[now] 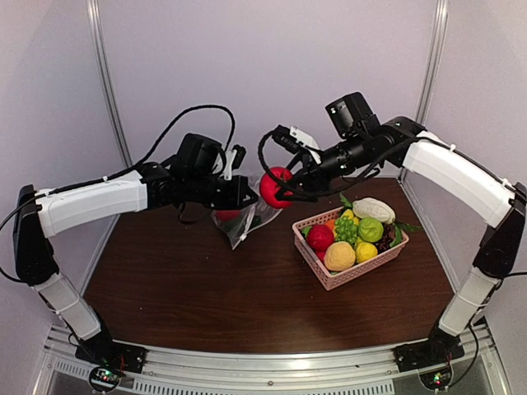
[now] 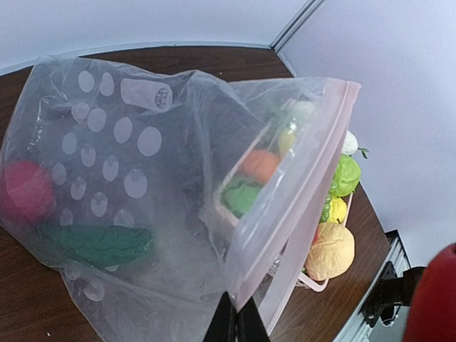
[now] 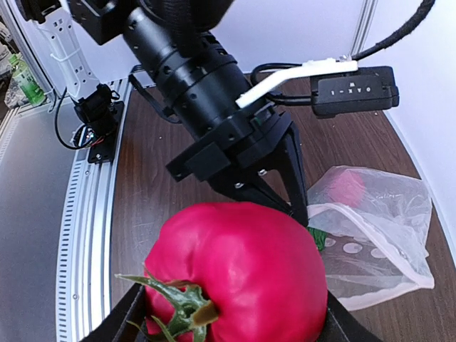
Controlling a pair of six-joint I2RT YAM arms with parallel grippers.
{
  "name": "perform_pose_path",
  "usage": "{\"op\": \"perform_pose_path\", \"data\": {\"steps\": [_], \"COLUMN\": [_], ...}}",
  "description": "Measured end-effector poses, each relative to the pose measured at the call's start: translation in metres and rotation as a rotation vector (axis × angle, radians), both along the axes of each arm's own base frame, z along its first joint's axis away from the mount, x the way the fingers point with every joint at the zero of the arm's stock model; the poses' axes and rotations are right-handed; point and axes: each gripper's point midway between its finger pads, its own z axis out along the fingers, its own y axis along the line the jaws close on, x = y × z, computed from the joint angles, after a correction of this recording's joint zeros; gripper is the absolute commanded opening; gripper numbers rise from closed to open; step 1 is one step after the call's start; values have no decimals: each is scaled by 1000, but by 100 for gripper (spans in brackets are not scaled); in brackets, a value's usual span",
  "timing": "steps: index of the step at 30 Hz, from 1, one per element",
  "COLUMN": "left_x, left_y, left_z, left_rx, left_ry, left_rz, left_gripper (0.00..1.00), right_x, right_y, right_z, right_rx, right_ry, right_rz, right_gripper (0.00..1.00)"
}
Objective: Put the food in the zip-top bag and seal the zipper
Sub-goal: Place the fake vegetable in the zipper food storage bag, then pick up the fake fruit from the bin.
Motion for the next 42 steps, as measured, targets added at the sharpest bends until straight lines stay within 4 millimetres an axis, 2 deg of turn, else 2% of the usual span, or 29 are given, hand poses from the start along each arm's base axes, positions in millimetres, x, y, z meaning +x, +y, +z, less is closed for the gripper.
{"op": "perform_pose_path", "data": {"steps": [4,7,10,12,13,15,20,27,31,35,38,40,42], "left_x": [-3,-7,-13,-16,-18,-19,-19,-16,-14,-11,-8,-6,-4], "left_y": [1,3,8,10,10,10,9,12,13,16,17,17,16], "left_z": [7,23,44,56,60,61,58,56,56,55,53,50,45], "left_rx": [-16,-50,-89,-113,-123,-129,-126,-112,-103,-93,-84,-75,-68], "left_ry": [-2,-15,-37,-52,-56,-56,-45,-50,-58,-70,-75,-75,-69], "left_rz": [-5,-5,-5,-9,-13,-19,-23,-3,9,28,37,41,43], "left_gripper": [0,0,0,0,0,0,0,0,0,0,0,0,0], "right_x": [19,33,49,57,61,68,77,57,42,22,5,0,-7], "right_y": [13,16,13,12,13,15,28,25,10,-21,-57,-81,-106], "right_z": [-28,-55,-67,-66,-64,-55,-30,-16,-2,0,-21,-43,-75], "right_rx": [-42,-101,-137,-140,-135,-121,-60,-29,-23,-53,-120,-182,-270], "right_ry": [32,45,17,-2,-14,-27,-48,-29,-49,-92,-85,-67,-41], "right_rz": [-13,-52,-117,-156,-171,-202,-209,-162,-157,-161,-182,-208,-236], "right_gripper": [54,58,62,67,72,84,99,100,98,94,93,94,96]}}
